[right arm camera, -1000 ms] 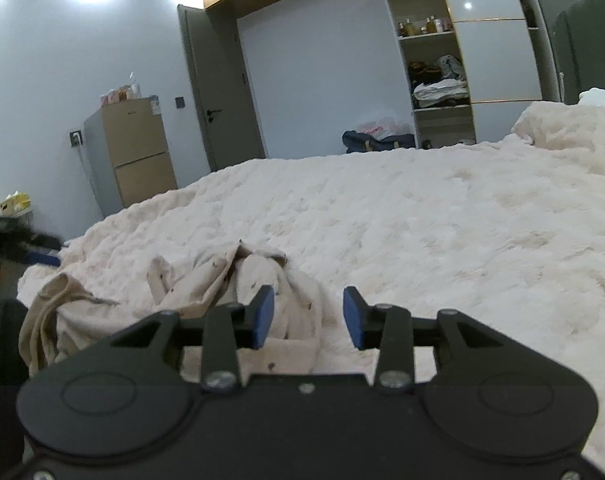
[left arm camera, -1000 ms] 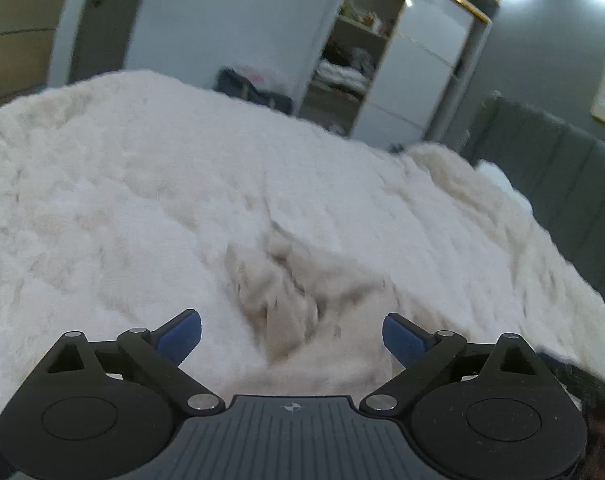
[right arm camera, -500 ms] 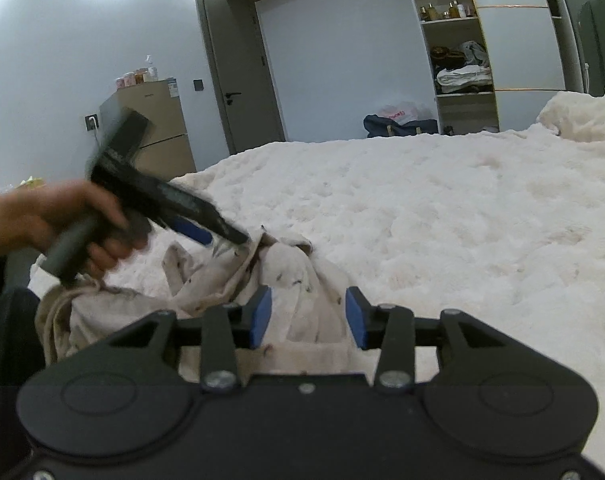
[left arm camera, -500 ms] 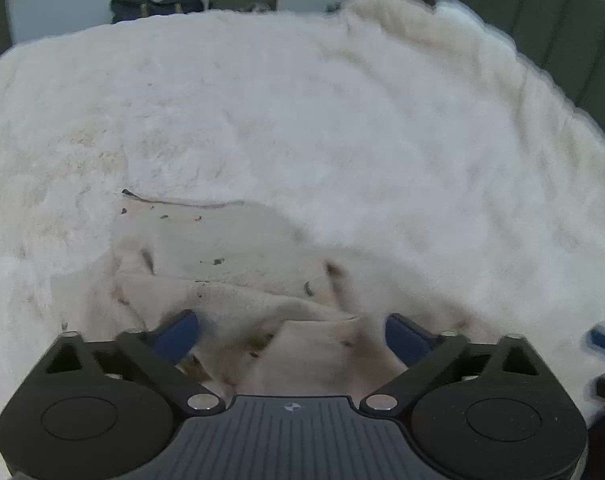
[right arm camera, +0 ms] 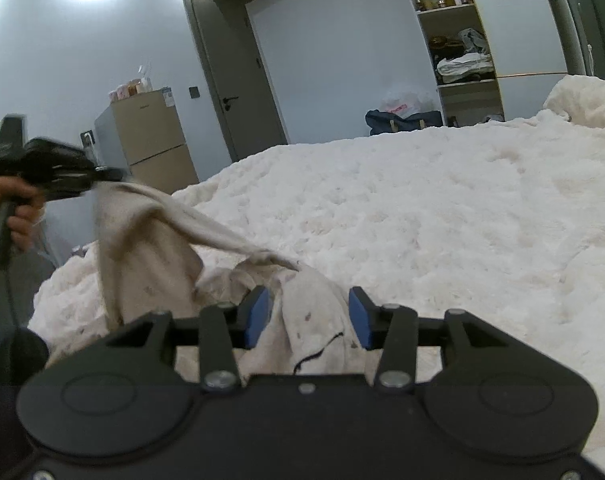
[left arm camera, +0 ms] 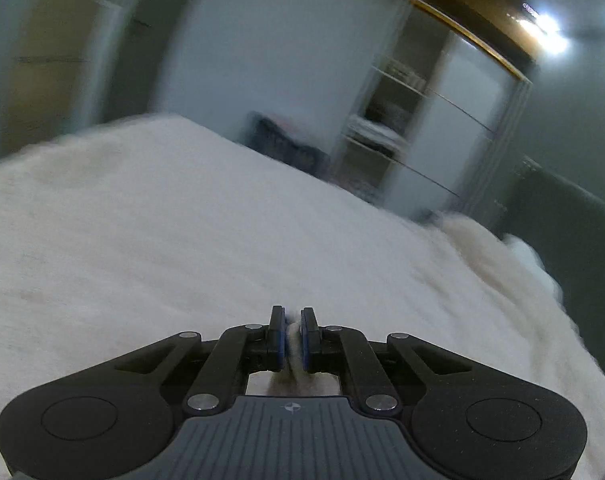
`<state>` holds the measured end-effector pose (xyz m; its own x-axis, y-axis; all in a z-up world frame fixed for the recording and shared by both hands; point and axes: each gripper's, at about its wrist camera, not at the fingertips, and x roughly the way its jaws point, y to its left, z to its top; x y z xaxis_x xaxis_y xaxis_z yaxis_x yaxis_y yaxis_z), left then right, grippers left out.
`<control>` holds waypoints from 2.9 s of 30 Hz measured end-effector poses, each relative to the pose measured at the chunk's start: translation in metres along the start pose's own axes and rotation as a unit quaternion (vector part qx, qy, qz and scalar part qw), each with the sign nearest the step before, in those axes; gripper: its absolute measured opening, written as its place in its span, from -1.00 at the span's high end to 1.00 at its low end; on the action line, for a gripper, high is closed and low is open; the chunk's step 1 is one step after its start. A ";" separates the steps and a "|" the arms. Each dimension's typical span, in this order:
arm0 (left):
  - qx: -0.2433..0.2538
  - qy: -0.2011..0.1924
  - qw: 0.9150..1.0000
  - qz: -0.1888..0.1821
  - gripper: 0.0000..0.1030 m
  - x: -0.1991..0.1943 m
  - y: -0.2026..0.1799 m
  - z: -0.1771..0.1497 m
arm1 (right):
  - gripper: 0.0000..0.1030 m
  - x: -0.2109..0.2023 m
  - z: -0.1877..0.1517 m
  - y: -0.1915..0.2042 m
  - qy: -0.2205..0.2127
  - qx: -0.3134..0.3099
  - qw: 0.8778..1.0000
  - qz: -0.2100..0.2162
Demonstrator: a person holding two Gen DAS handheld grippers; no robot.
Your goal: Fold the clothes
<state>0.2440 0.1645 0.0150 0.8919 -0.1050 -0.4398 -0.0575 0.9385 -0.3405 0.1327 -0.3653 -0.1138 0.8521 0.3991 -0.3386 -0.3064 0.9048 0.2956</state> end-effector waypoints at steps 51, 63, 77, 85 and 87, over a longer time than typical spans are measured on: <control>0.157 0.245 0.928 -0.232 -0.60 0.216 -0.022 -0.077 | 0.98 0.224 0.176 0.090 0.144 -0.226 0.956 -0.117; 0.064 0.165 0.971 -0.163 -0.61 0.207 0.023 -0.042 | 0.97 0.330 0.230 0.060 0.143 -0.212 0.944 -0.210; 0.046 0.158 0.974 -0.157 -0.62 0.206 0.029 -0.036 | 0.16 0.386 0.157 0.068 0.273 -0.175 0.944 -0.064; 0.093 0.157 0.974 -0.135 -0.62 0.204 0.022 -0.040 | 0.29 0.388 0.102 0.040 0.353 -0.077 0.931 -0.042; 0.094 0.157 0.973 -0.137 -0.62 0.204 0.022 -0.040 | 0.48 0.383 0.093 0.035 0.359 -0.050 0.932 -0.020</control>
<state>0.4071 0.1503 -0.1156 0.6788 -0.4284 -0.5965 0.2733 0.9013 -0.3362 0.4879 -0.1943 -0.1499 0.3714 0.3288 -0.8683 -0.3486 0.9162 0.1979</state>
